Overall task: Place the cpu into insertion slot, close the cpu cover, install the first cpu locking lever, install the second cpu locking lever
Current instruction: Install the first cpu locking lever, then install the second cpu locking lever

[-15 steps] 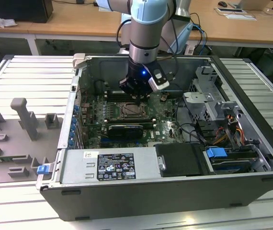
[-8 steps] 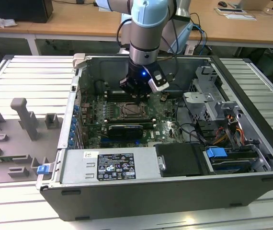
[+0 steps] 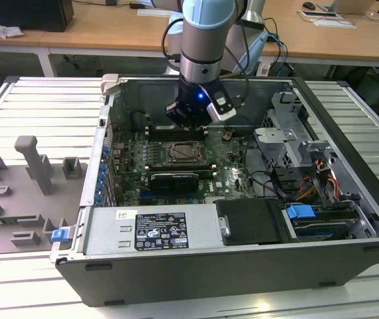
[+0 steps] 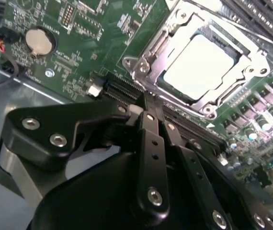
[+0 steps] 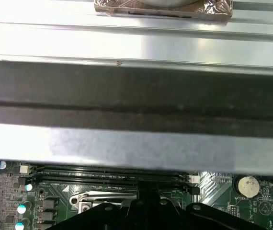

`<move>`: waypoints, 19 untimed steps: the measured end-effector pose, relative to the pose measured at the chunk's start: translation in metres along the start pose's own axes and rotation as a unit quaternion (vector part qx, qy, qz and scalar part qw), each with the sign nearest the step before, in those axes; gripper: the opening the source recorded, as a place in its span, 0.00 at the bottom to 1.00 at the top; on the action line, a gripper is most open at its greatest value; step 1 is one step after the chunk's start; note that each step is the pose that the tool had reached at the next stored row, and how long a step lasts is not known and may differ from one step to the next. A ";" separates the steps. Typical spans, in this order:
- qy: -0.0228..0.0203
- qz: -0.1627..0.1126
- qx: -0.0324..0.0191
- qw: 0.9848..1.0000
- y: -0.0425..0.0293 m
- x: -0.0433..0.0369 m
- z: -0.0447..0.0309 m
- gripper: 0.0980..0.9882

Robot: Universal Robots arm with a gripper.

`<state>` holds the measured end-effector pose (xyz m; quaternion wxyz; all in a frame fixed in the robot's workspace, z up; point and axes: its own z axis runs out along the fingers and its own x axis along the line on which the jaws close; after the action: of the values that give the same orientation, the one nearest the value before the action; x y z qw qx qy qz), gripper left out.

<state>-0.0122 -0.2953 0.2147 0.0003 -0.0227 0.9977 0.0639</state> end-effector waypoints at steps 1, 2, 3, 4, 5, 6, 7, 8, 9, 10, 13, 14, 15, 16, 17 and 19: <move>0.000 0.000 0.000 1.000 -0.0004 0.0000 0.0000 0.01; 0.000 0.000 0.000 1.000 -0.0007 0.0000 -0.0001 0.01; 0.000 0.000 0.000 1.000 -0.0011 0.0001 -0.0001 0.01; 0.000 0.000 0.000 1.000 -0.0015 0.0001 -0.0002 0.01; 0.000 0.000 0.000 1.000 -0.0022 0.0001 -0.0003 0.01; 0.000 0.000 0.000 1.000 -0.0031 0.0002 -0.0004 0.01; 0.000 0.000 0.000 1.000 -0.0036 0.0002 -0.0004 0.01; 0.000 0.000 0.000 1.000 -0.0041 0.0002 -0.0005 0.01; 0.000 0.000 0.000 1.000 -0.0043 0.0002 -0.0005 0.01; 0.000 0.000 0.000 1.000 -0.0045 0.0002 -0.0006 0.01; 0.000 0.000 0.000 1.000 -0.0060 0.0003 -0.0008 0.01; 0.000 0.000 0.000 1.000 -0.0066 0.0003 -0.0008 0.01; 0.000 0.000 0.000 1.000 -0.0075 0.0004 -0.0009 0.01; 0.000 0.000 0.000 1.000 -0.0082 0.0004 -0.0010 0.01; 0.000 0.000 0.000 1.000 -0.0086 0.0004 -0.0011 0.01; 0.000 0.000 0.000 1.000 -0.0094 0.0004 -0.0012 0.01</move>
<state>-0.0122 -0.3047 0.2147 0.0003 -0.0227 0.9977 0.0639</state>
